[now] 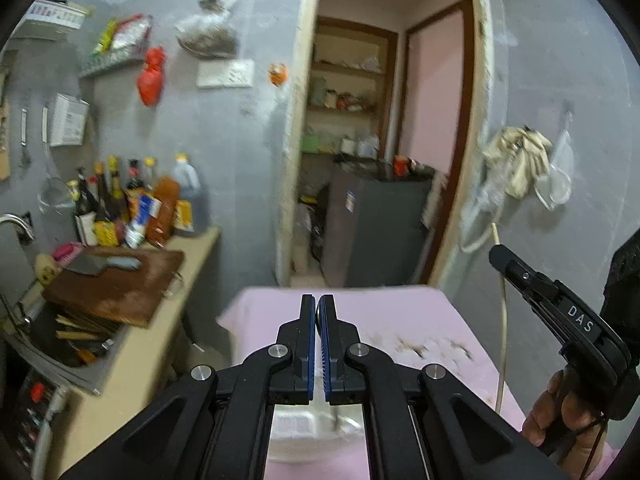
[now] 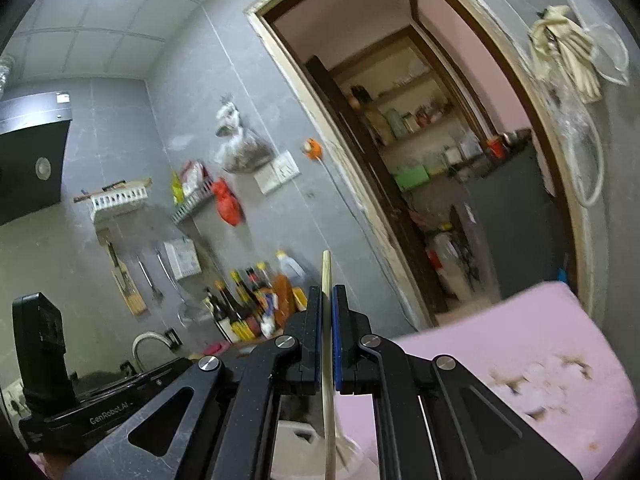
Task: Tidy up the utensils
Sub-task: 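Lift and carry the knife with the left tool while the right tool carries a chopstick to the caddy, then open the left tool over the caddy while the right tool releases its chopstick into it, then move both tools back over the utensils on the cloth, then grasp the steel knife with the left tool while the right tool grasps a chopstick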
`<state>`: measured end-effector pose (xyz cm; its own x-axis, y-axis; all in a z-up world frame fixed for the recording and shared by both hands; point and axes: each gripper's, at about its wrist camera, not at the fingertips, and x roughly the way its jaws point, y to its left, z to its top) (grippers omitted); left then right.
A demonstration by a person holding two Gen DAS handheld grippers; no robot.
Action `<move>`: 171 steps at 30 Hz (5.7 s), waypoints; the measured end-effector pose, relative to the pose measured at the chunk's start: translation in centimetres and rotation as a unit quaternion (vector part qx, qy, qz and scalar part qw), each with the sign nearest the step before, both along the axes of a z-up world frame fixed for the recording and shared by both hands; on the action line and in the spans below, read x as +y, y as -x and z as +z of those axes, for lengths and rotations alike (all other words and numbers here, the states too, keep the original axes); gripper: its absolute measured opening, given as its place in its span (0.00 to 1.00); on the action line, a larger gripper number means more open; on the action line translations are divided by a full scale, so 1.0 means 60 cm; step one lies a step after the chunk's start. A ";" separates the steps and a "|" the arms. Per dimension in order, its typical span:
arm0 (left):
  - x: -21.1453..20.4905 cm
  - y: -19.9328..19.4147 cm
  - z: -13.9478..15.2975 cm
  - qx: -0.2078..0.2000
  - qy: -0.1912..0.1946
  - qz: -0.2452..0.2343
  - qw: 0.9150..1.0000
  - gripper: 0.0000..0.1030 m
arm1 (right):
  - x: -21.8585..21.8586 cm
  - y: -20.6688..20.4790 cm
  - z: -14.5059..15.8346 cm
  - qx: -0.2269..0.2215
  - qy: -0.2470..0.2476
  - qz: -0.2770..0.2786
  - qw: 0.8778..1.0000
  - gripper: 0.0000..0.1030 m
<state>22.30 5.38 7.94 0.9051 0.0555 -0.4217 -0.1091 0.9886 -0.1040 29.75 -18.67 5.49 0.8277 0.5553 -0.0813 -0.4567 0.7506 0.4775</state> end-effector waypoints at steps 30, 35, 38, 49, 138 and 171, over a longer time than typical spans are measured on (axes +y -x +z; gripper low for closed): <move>0.108 -0.060 -0.099 -0.050 -0.096 0.064 0.992 0.03 | 0.129 -0.053 -0.071 -0.042 0.024 -0.123 0.991 0.04; 0.092 -0.053 -0.116 -0.067 -0.117 0.061 0.989 0.03 | 0.122 -0.055 -0.086 -0.040 0.024 -0.130 0.990 0.04; 0.080 -0.053 -0.125 -0.066 -0.131 0.055 0.988 0.03 | 0.122 -0.057 -0.091 -0.036 0.028 -0.130 0.990 0.04; 0.083 -0.063 -0.139 -0.031 -0.104 0.029 0.994 0.04 | 0.125 -0.052 -0.110 -0.019 0.050 -0.110 0.992 0.05; -0.305 -0.073 -0.377 0.214 0.044 -0.158 0.963 0.45 | -0.264 -0.020 -0.345 0.228 0.198 -0.007 0.953 0.43; -0.306 -0.104 -0.392 0.263 0.103 -0.148 0.948 0.05 | -0.212 -0.051 -0.370 0.263 0.234 0.067 0.934 0.28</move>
